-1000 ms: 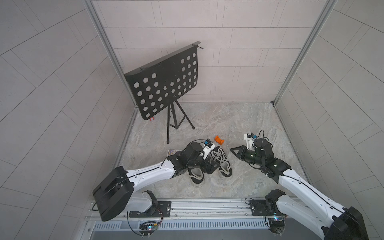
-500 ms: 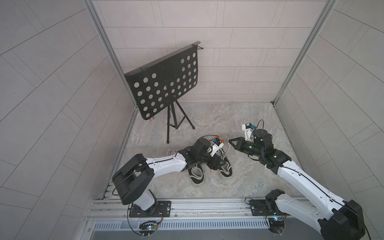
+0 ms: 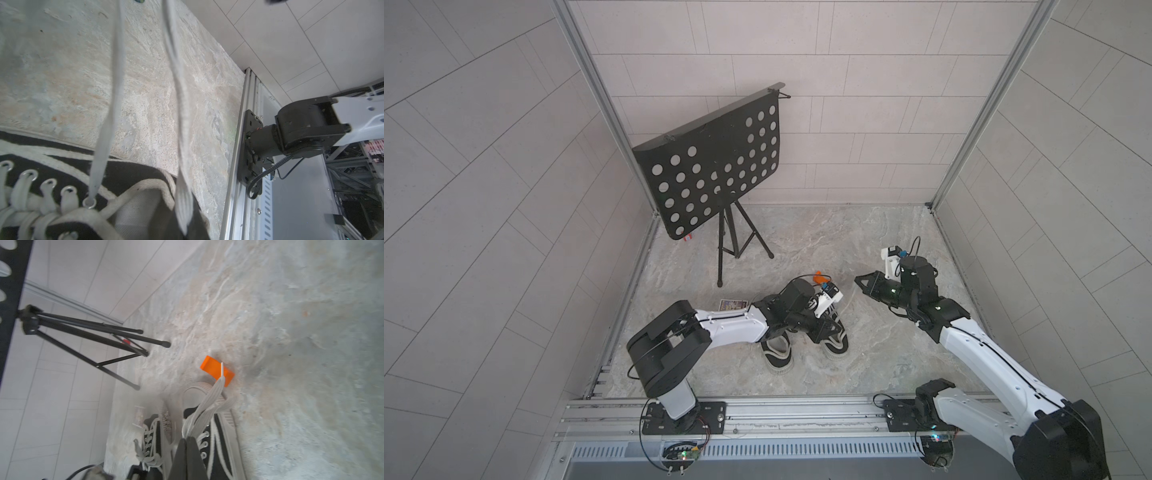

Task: Tie the shoes
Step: Cross the shoelace with the shoelace.

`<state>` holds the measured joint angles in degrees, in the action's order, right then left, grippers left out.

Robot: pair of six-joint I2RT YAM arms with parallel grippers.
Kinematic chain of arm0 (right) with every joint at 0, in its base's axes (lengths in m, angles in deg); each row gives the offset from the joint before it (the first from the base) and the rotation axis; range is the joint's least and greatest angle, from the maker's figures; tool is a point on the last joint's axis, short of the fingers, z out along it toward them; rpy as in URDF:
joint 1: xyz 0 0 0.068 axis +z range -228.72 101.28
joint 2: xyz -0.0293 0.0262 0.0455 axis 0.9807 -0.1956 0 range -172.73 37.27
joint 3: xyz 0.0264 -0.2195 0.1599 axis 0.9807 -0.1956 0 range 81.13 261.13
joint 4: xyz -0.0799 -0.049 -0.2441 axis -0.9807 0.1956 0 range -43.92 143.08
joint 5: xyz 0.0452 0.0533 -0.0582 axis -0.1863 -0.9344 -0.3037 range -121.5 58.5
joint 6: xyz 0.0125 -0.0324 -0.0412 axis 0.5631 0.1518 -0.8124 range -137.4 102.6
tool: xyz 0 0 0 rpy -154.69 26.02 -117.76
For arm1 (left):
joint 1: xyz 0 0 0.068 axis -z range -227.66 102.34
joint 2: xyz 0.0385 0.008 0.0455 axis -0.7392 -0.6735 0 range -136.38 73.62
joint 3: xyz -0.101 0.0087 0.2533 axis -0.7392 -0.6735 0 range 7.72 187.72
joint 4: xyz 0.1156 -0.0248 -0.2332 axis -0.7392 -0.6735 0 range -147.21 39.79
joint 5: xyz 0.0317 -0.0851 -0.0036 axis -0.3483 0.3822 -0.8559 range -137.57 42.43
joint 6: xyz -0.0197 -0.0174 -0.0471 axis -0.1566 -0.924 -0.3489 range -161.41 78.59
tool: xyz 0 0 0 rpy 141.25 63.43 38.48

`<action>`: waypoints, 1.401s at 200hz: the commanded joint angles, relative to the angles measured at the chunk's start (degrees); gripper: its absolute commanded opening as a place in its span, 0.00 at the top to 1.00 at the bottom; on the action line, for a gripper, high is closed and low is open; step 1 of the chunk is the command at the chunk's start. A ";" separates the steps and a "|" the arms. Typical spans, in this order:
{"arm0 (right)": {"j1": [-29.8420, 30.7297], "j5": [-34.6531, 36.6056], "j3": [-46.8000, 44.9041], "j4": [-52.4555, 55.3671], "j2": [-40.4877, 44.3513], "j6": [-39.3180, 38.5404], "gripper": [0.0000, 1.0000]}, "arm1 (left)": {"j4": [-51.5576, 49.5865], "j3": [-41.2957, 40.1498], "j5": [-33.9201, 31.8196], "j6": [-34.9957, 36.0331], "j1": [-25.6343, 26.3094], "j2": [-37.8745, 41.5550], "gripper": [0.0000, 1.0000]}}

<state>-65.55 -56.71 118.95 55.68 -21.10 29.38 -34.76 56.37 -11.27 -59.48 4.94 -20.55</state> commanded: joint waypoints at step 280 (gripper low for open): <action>7.93 21.00 -11.74 13.40 0.72 5.04 0.51 | 5.13 2.44 5.82 -12.53 -11.73 3.73 1.00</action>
<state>-59.04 -40.80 104.79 67.31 -15.20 39.50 -30.44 57.18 -6.42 -72.11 -6.40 -16.18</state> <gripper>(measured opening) 0.530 0.075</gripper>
